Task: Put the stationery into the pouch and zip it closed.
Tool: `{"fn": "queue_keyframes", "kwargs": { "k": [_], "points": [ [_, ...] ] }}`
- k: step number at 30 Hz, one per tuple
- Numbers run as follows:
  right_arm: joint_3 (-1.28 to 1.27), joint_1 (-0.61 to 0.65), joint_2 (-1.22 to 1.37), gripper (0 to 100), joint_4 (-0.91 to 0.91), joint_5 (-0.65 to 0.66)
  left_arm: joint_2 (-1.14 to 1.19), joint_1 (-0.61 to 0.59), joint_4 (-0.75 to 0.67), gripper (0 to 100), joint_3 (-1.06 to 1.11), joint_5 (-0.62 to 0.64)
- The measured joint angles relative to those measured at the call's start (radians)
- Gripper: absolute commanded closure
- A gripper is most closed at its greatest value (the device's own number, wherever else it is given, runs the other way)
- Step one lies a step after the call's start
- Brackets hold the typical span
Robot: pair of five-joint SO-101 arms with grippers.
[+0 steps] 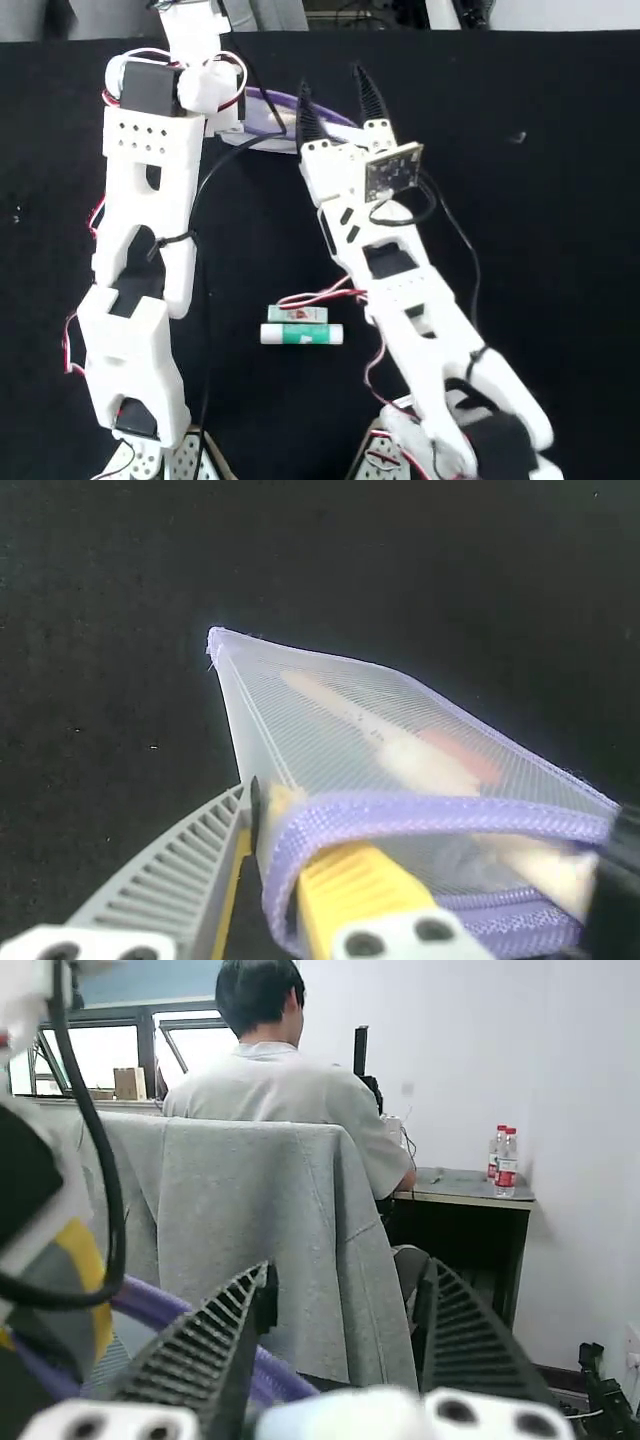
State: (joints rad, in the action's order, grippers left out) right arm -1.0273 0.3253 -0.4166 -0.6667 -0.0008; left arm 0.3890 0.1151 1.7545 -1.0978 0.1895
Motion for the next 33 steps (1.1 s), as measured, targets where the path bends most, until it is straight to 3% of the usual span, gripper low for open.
{"fn": "queue_keyframes", "kwargs": {
  "k": [7, 12, 21, 26, 33],
  "points": [
    [0.0, 0.0, -0.158, 79.8, 0.157, -0.005, 0.0, -0.008, 0.0, 97, 0.0, 0.0],
    [-0.002, 0.0, -0.29, 79.7, 0.262, -0.152, 0.0, -0.029, 0.0, 97, 0.0, 0.0],
    [0.029, -0.12, -0.54, 79.7, 0.611, -0.216, 0.0, -0.144, 0.0, 97, -0.031, 0.0],
    [0.132, -0.109, -0.609, 79.7, 0.97, -0.091, 0.0, -0.221, 0.0, 97, -0.075, 0.0],
    [0.178, 0.031, -0.647, 79.7, 1.387, 0.219, 0.0, -0.313, 0.0, 97, -0.11, -0.003]
  ]
}}
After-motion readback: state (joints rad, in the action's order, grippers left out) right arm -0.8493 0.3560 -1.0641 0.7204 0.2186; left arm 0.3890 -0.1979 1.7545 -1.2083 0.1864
